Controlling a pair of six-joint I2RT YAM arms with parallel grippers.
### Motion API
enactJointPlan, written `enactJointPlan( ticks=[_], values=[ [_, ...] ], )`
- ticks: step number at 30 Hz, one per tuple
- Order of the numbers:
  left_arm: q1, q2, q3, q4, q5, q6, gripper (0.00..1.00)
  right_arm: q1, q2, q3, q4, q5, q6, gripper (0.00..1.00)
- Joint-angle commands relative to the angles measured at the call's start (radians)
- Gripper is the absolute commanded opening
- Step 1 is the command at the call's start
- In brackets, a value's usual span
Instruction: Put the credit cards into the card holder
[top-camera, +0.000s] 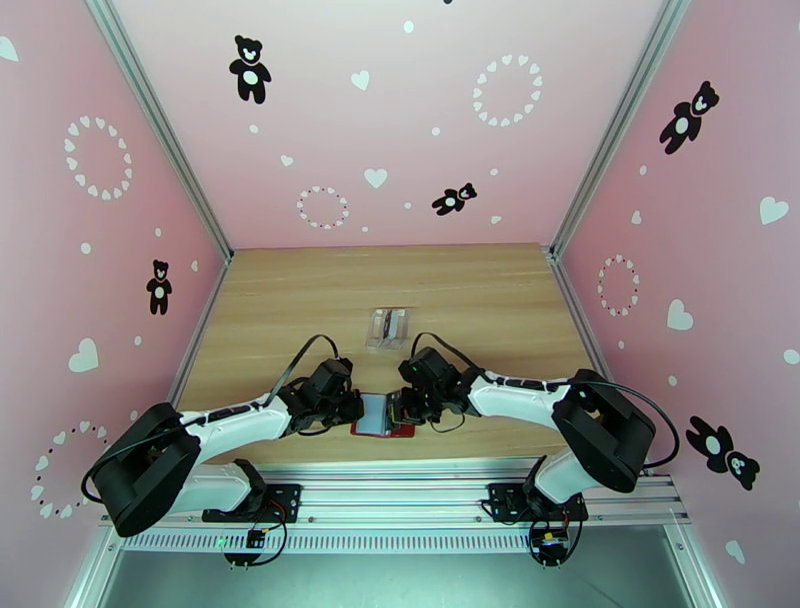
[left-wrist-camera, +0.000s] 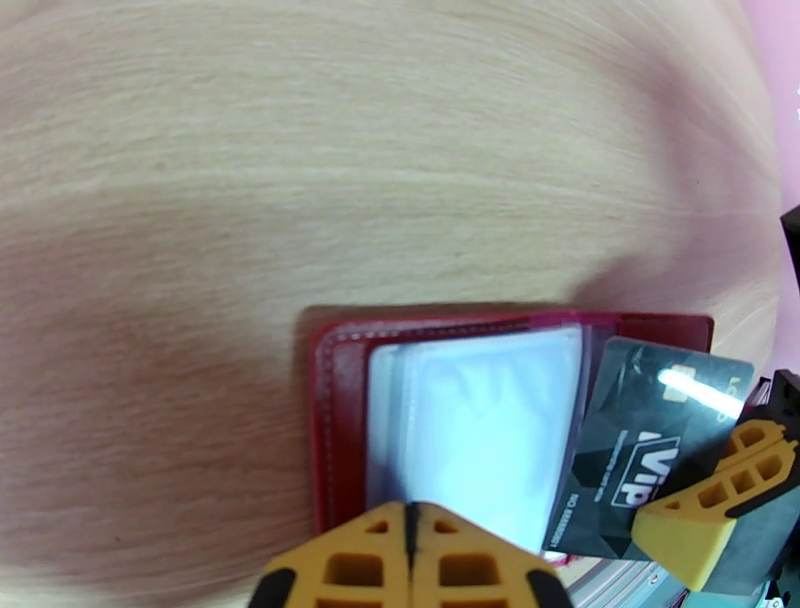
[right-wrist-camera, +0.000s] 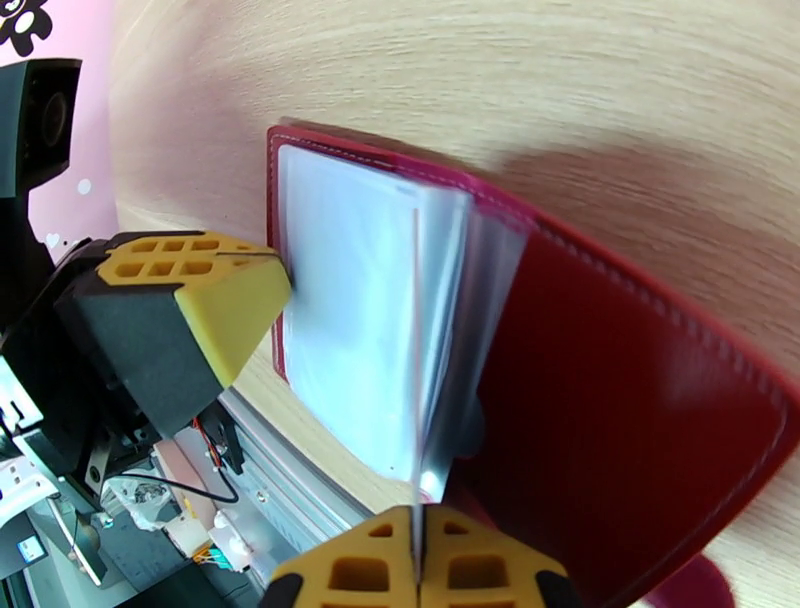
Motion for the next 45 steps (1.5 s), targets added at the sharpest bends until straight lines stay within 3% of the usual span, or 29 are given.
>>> enactJointPlan(
  ticks=[1,45],
  values=[
    [0.006,0.011,-0.027,-0.021,0.011,-0.008,0.03,-0.005,0.008,-0.015,0.061,-0.048,0.044,0.0],
    [-0.017,0.009,-0.076,0.038,-0.01,-0.039,0.01,0.001,-0.003,-0.149,0.28,-0.036,0.239,0.0]
  ],
)
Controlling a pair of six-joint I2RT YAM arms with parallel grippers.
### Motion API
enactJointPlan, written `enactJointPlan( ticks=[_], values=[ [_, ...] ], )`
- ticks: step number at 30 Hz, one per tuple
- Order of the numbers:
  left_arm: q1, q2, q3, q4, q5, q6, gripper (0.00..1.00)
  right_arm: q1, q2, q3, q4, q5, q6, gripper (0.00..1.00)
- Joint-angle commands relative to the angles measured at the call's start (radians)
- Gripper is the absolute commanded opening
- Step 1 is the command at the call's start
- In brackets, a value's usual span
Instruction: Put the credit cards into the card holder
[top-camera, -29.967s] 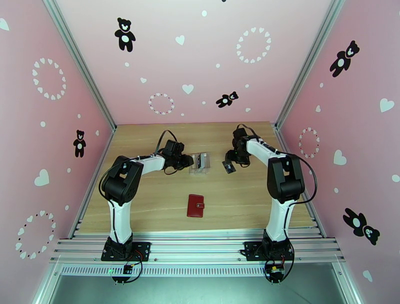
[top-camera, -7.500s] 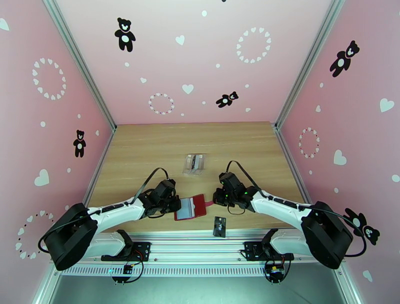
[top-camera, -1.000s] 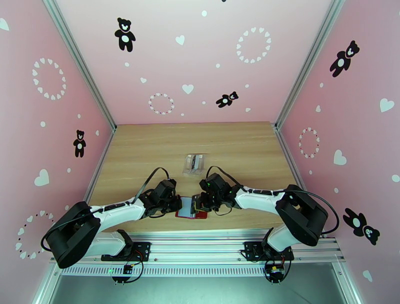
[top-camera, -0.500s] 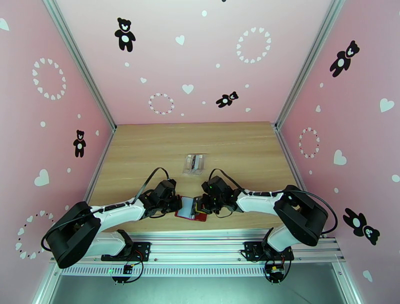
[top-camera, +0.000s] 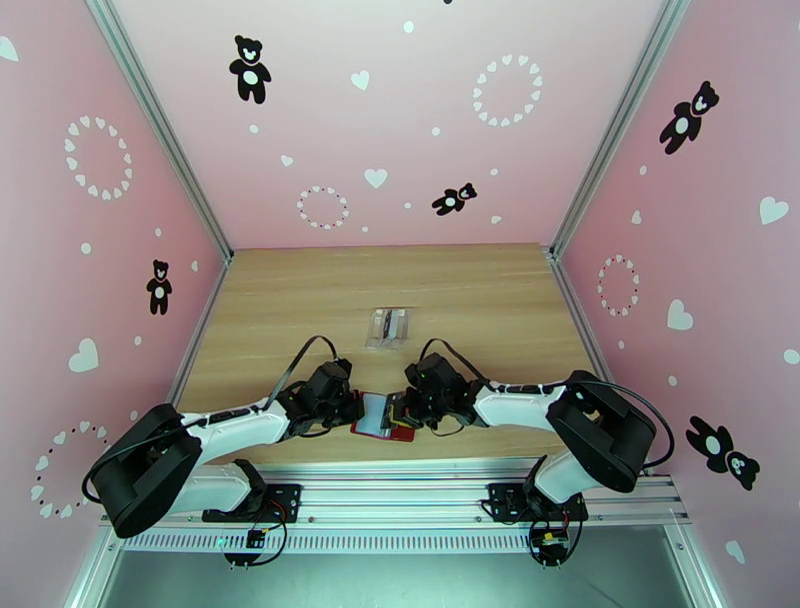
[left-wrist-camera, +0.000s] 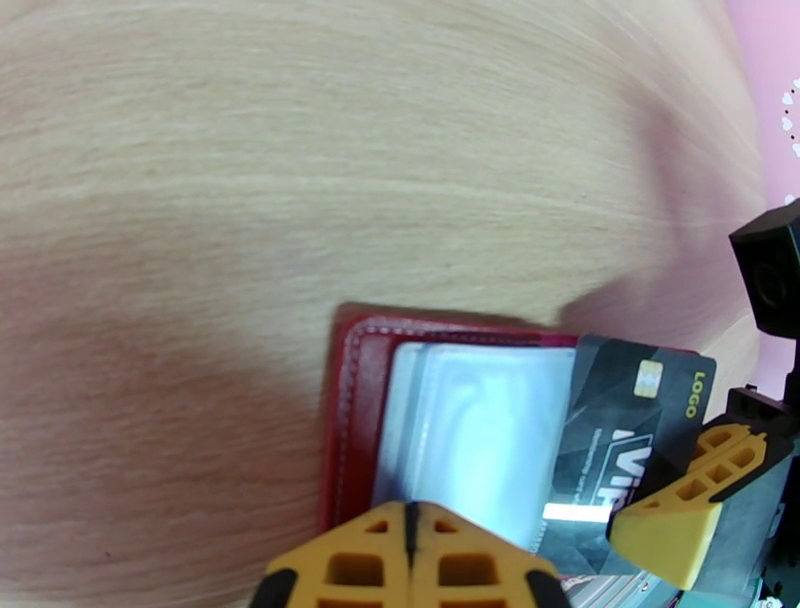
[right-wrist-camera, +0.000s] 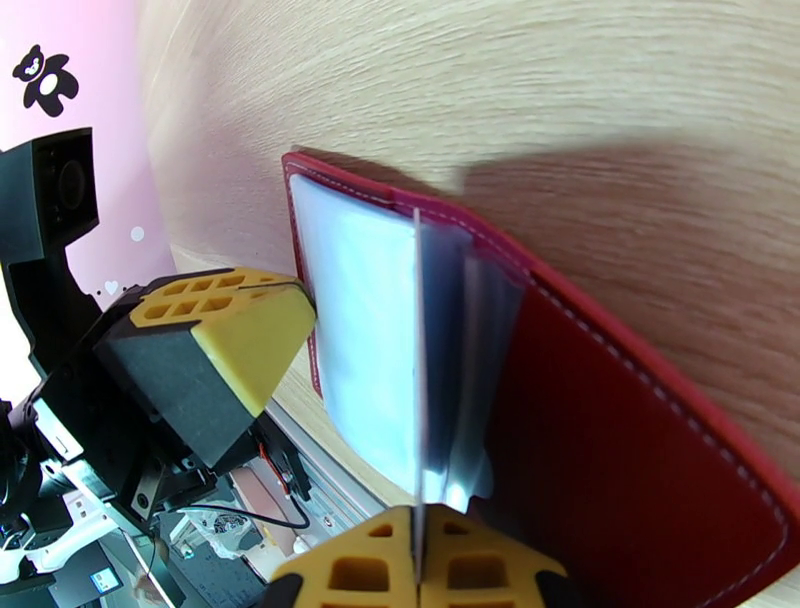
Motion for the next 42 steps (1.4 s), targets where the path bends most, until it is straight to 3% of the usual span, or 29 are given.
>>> enactJointPlan(
  ticks=[1,30,42],
  values=[
    [-0.013,0.017,-0.031,-0.048,-0.009,-0.01,0.01,0.008,-0.005,-0.019,0.012,-0.007,0.012,0.0],
    [-0.026,0.025,-0.033,-0.05,-0.021,-0.012,0.01,0.04,-0.01,-0.045,0.038,0.016,0.035,0.0],
    [-0.026,0.032,-0.031,-0.053,-0.021,-0.008,0.01,0.039,-0.012,-0.032,-0.038,0.045,-0.006,0.15]
  ],
)
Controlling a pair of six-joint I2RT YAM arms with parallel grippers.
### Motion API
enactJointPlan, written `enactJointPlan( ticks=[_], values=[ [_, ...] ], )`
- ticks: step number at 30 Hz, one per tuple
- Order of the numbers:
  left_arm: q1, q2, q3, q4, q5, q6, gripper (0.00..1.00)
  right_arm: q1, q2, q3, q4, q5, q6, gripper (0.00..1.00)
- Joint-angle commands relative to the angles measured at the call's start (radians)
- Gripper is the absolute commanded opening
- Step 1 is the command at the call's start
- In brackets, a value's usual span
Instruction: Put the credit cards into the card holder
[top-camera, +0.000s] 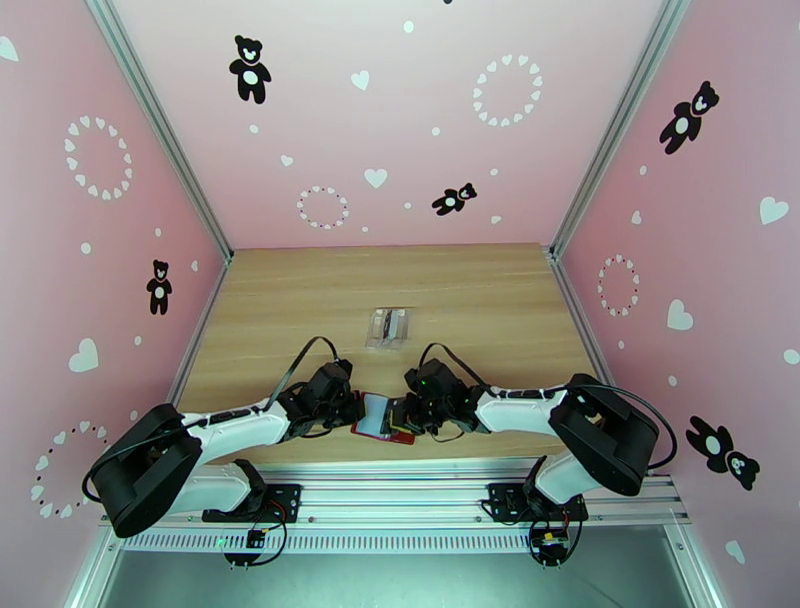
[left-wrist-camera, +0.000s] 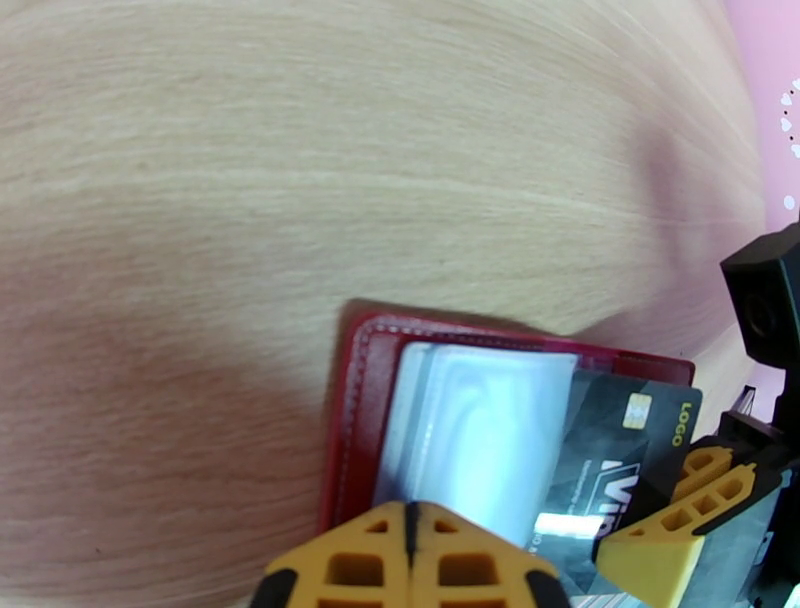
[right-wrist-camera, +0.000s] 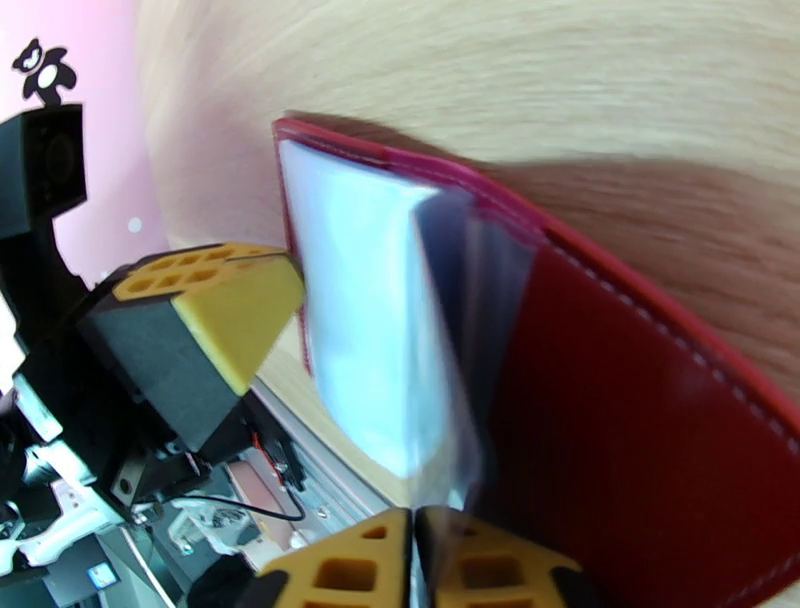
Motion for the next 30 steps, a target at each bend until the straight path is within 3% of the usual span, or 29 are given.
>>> enactJointPlan(
  ticks=[1,7,13,30],
  values=[
    [-0.012,0.032,-0.029,-0.059,-0.014,0.004,0.01,0.005,0.007,0.002,-0.059,0.028,-0.024,0.17],
    [-0.012,0.031,-0.028,-0.06,-0.013,0.004,0.01,0.005,0.009,0.034,-0.119,0.044,-0.058,0.26],
    [-0.013,0.029,-0.029,-0.061,-0.014,0.005,0.01,0.001,0.003,0.053,-0.165,0.055,-0.084,0.27],
    [-0.017,0.039,-0.031,-0.055,-0.015,0.004,0.01,0.0,0.015,0.054,-0.146,0.049,-0.074,0.18]
  ],
)
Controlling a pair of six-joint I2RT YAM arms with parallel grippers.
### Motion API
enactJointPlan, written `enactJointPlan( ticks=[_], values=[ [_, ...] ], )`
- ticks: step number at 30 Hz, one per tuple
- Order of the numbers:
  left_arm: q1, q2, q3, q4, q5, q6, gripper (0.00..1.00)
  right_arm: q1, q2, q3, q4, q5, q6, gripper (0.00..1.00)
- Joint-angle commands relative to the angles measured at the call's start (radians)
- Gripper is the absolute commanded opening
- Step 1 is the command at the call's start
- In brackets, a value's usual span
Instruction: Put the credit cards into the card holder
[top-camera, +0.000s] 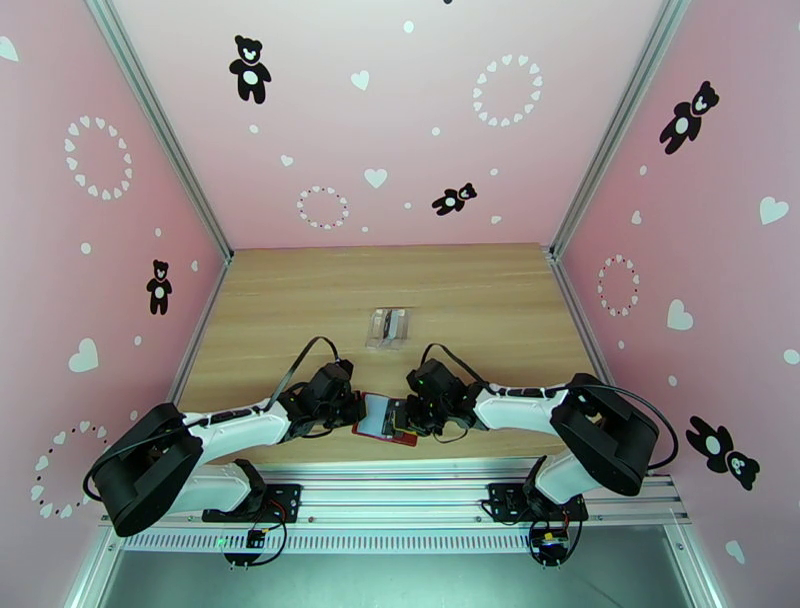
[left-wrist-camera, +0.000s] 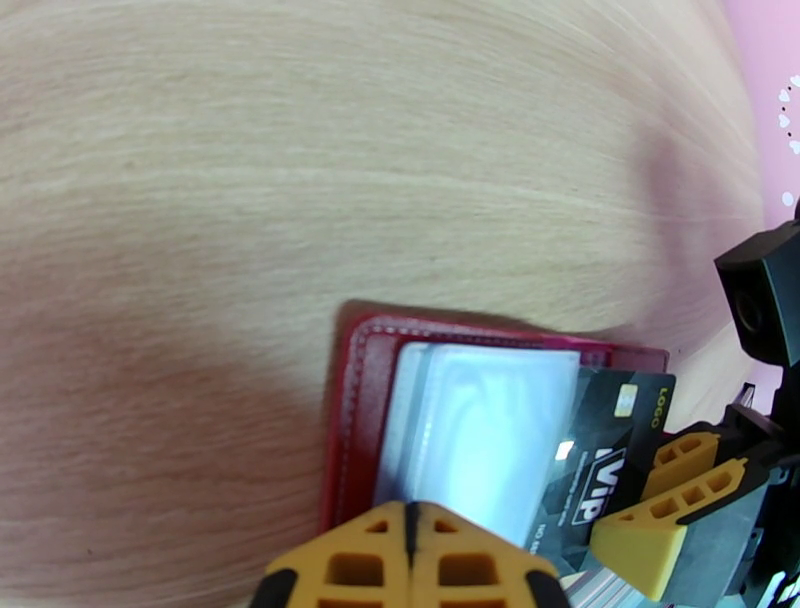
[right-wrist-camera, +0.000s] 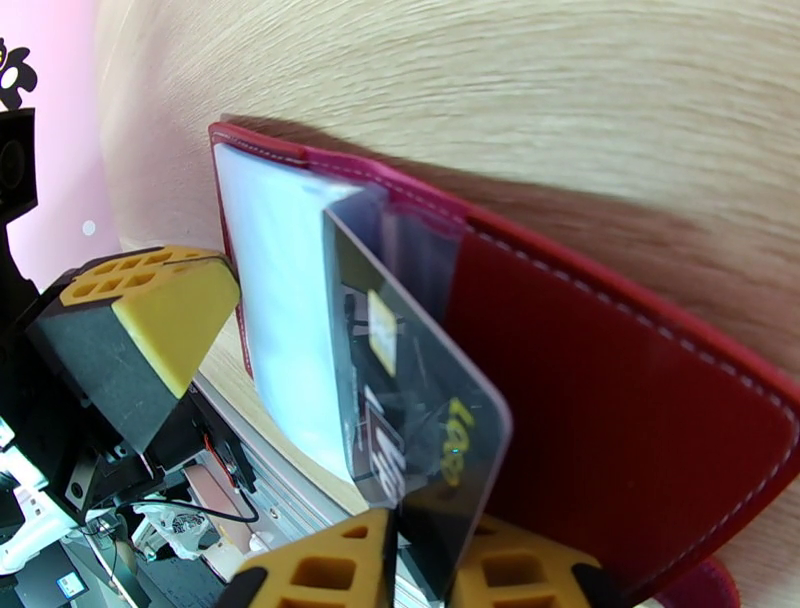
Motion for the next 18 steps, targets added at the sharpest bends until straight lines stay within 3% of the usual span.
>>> enactJointPlan(
  ticks=[1,18],
  values=[
    [-0.013,0.035,-0.031,-0.062,-0.017,0.003,0.01,0.001,0.019,0.015,-0.008,0.004,0.007,0.18],
    [-0.017,0.039,-0.037,-0.053,-0.019,0.001,0.01,0.001,0.044,-0.003,0.054,-0.008,0.047,0.19]
  ],
)
